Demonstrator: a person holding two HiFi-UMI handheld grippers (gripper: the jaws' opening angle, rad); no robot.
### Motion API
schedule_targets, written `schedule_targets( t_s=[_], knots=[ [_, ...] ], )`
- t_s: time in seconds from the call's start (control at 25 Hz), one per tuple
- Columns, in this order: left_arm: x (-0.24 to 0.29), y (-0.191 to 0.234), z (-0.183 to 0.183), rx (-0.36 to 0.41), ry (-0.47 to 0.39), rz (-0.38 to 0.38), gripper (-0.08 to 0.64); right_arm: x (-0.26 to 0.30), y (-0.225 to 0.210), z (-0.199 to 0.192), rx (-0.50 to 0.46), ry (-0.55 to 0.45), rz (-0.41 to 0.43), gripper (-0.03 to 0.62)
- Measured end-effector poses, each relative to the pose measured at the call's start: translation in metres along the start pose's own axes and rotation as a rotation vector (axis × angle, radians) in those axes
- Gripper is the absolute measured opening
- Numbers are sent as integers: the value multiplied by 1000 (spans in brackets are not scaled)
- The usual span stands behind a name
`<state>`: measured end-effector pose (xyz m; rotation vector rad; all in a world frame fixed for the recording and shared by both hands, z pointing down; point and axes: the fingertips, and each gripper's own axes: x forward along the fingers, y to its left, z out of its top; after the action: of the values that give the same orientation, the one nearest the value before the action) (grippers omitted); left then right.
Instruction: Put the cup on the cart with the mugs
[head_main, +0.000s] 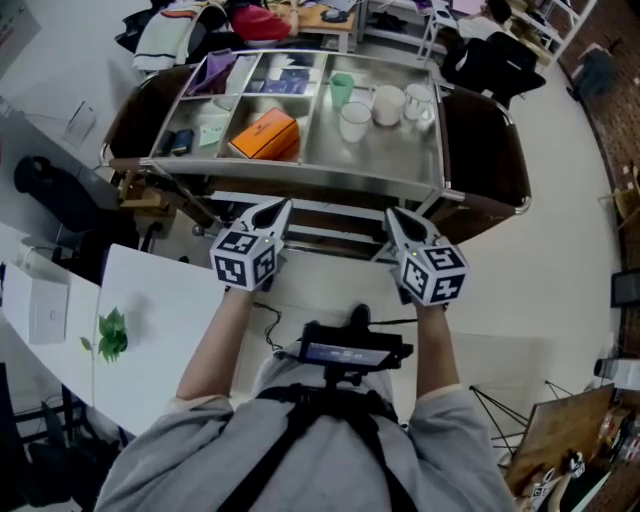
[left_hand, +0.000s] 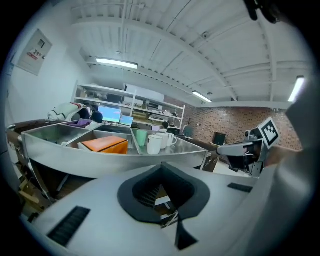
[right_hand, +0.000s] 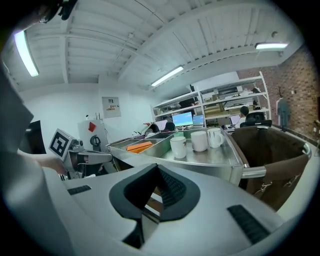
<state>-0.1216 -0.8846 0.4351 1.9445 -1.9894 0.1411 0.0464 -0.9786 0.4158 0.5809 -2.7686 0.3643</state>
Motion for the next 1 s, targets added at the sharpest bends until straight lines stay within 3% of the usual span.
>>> schedule_targets(
  t_s=[0.24,1.0],
  knots=[
    [-20,4,-23,-32,13,0,0,-11,13,-19,6,13,-20,5],
    [-36,-1,-41,-25,27,-58,0,-19,23,-43,8,30,-57,5]
  ],
)
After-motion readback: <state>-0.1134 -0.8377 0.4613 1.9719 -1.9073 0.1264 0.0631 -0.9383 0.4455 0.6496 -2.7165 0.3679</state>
